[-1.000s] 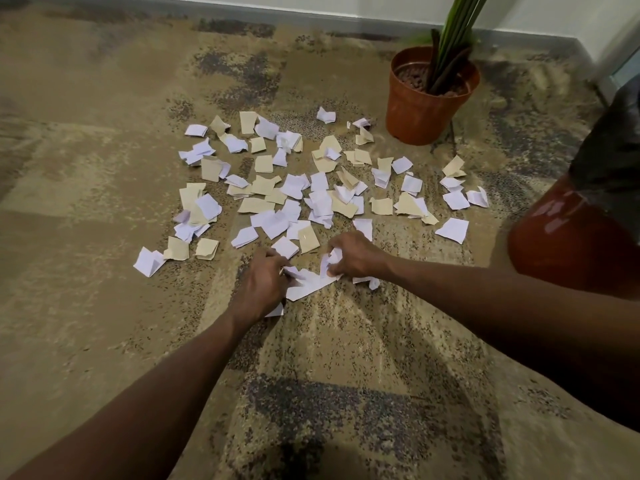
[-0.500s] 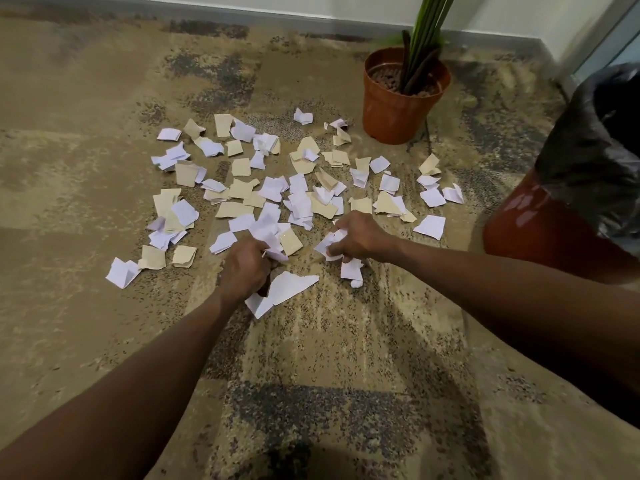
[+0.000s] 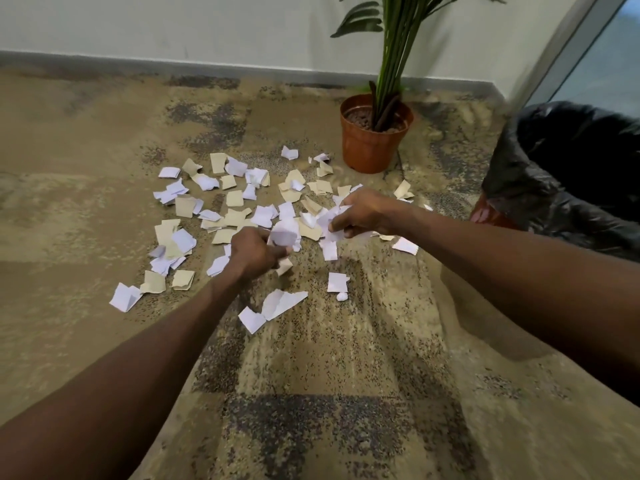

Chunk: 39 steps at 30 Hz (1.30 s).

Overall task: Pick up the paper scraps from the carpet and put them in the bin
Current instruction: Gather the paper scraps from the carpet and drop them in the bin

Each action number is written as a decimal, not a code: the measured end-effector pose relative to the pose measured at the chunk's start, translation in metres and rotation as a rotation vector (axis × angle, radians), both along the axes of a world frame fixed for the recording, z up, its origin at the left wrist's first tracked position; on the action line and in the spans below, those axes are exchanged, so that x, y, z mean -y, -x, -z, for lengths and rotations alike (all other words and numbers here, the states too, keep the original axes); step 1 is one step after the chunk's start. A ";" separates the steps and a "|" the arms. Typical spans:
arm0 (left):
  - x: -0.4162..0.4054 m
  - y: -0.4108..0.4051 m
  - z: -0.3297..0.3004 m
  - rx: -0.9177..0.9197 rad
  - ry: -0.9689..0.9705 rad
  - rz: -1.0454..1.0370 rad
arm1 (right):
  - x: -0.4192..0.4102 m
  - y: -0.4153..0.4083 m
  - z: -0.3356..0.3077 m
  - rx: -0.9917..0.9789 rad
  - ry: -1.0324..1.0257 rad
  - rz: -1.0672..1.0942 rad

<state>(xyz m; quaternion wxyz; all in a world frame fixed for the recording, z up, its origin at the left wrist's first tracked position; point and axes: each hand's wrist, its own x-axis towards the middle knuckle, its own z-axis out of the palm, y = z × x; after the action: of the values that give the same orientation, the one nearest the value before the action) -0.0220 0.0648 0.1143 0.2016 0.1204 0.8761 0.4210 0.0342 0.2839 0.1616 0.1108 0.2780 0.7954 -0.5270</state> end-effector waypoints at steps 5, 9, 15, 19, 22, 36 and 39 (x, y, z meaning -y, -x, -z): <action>-0.039 -0.008 -0.050 0.138 -0.321 -0.075 | -0.022 -0.015 -0.051 -0.059 -0.037 0.098; -0.081 -0.021 -0.090 0.167 -0.477 -0.036 | -0.053 -0.032 -0.096 -0.151 -0.085 0.245; -0.161 -0.059 -0.155 0.203 -0.594 0.159 | -0.117 -0.077 -0.161 -0.304 -0.101 0.498; -0.221 -0.088 -0.192 0.238 -0.617 0.288 | -0.159 -0.117 -0.184 -0.346 -0.179 0.701; -0.255 -0.110 -0.203 0.221 -0.517 0.404 | -0.181 -0.146 -0.184 -0.279 -0.268 0.814; -0.284 -0.144 -0.207 0.729 -0.725 0.484 | -0.197 -0.175 -0.166 -0.199 -0.419 0.808; -0.275 -0.135 -0.196 0.696 -0.782 0.383 | -0.190 -0.166 -0.163 -0.290 -0.417 0.774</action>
<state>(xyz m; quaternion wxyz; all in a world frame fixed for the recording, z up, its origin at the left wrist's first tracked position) 0.1132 0.3398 0.3105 0.4925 0.1973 0.4985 0.6856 0.2004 0.4735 0.3242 -0.2647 0.4942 0.7295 -0.3918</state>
